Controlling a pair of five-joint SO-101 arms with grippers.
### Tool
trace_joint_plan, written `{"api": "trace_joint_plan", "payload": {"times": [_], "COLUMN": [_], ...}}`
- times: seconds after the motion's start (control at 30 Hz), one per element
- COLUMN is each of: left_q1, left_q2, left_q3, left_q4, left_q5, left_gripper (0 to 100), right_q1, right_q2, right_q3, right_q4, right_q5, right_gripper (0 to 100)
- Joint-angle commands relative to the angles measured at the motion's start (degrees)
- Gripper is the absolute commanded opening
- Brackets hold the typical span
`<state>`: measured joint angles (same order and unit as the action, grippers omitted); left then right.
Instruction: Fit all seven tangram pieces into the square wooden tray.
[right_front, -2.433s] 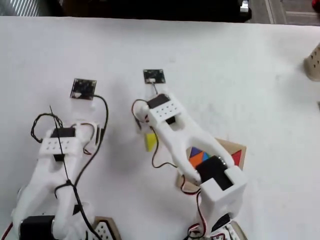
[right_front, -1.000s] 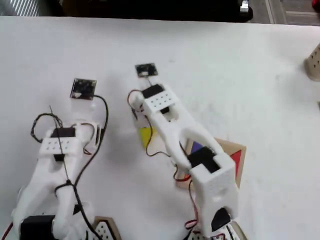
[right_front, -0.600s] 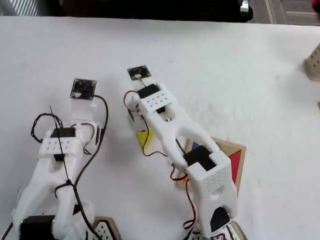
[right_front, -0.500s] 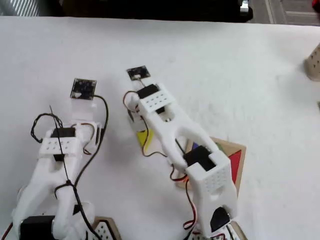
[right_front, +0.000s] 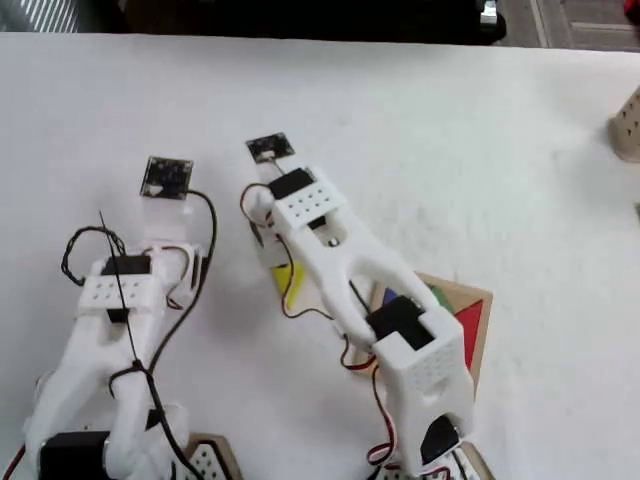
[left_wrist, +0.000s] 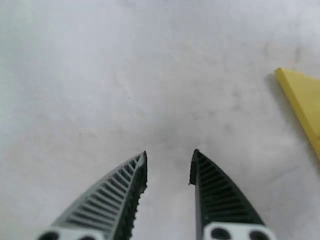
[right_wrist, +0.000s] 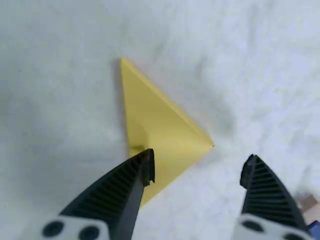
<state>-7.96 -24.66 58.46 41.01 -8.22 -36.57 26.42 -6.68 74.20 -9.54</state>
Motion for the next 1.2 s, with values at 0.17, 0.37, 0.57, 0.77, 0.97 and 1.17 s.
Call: {"api": "trace_joint_plan", "payload": {"times": [0.17,0.37,0.57,0.77,0.97,1.17], "left_q1": [0.92,0.75,0.84,0.75,0.75,0.92], "left_q2": [-2.07,-2.07,-2.07,-2.07,-2.07,-2.07], "left_q3": [-0.44,-0.44,-0.44,-0.44,-0.44,-0.44], "left_q4": [-1.23,-1.23,-1.23,-1.23,-1.23,-1.23], "left_q5": [-0.53,-0.53,-0.53,-0.62,-0.62,-0.62], "left_gripper": [15,15,15,15,15,15], "right_q1": [-2.86,-3.74,-2.86,-2.68,-0.92,-1.8], "right_q2": [-1.36,2.24,2.59,-3.38,-2.33,4.79], "right_q3": [-0.97,-1.85,-1.93,-3.08,-2.73,-5.63], "right_q4": [-2.24,-2.95,-3.03,1.19,-0.31,-1.27], "right_q5": [0.35,0.35,0.44,1.05,2.64,2.81], "right_gripper": [27.3,27.3,27.3,27.5,27.6,27.6]}}
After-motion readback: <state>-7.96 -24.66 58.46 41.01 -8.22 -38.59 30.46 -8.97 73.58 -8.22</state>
